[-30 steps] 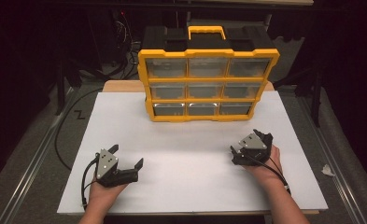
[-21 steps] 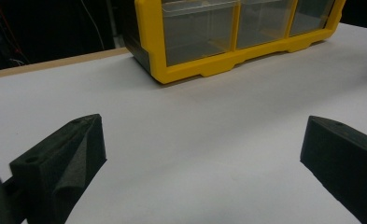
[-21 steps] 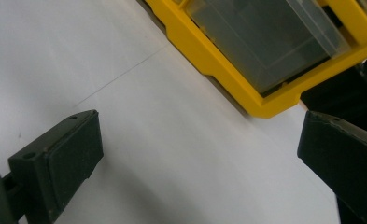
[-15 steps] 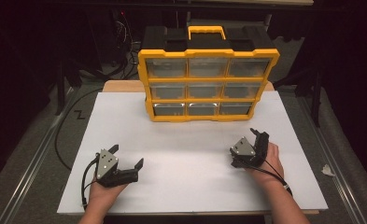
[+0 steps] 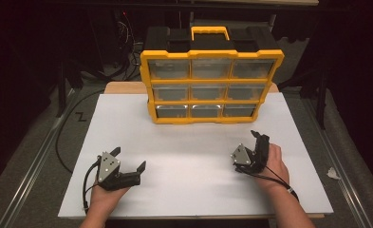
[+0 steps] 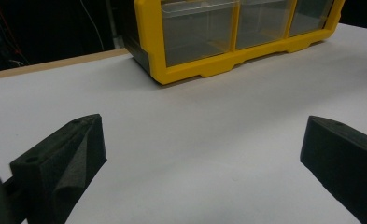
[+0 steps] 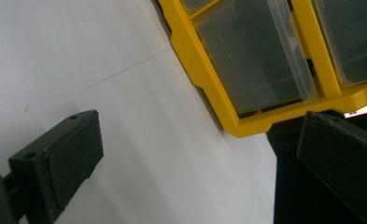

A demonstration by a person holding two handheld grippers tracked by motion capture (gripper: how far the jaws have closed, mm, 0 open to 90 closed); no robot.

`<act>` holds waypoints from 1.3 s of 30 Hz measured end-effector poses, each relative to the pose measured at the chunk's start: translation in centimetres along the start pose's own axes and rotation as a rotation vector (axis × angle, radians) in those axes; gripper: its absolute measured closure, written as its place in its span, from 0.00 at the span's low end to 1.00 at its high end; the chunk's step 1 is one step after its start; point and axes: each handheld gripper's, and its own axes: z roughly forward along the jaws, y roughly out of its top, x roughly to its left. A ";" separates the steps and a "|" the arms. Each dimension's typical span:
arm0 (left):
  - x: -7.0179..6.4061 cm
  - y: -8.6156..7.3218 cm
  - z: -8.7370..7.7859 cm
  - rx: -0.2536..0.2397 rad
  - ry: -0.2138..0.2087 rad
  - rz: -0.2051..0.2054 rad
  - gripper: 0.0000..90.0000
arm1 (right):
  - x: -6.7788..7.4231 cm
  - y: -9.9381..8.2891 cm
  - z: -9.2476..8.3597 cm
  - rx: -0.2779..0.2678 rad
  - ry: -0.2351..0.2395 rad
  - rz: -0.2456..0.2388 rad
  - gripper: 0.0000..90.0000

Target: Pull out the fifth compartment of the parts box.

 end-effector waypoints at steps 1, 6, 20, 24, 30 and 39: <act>0.0 0.0 0.0 0.000 0.000 0.000 0.01 | 0.0 0.1 0.0 -0.001 -0.005 -0.020 0.02; 0.0 0.0 0.0 -0.001 0.000 0.000 0.01 | 0.3 0.3 -0.3 0.005 -0.032 -0.074 0.02; 0.0 0.0 0.0 -0.003 0.004 0.001 0.01 | 1.1 1.0 -0.6 0.005 -0.070 -0.243 0.01; 0.0 0.0 0.0 -0.004 0.005 0.003 0.01 | 1.2 1.0 -0.6 0.002 -0.074 -0.264 0.01; 0.0 0.0 0.0 -0.001 0.005 0.006 0.01 | 1.3 1.3 -0.9 -0.008 -0.095 -0.295 0.03; 0.0 0.1 0.1 0.007 0.013 0.014 0.01 | 1.9 1.9 -1.4 -0.028 -0.128 -0.315 0.18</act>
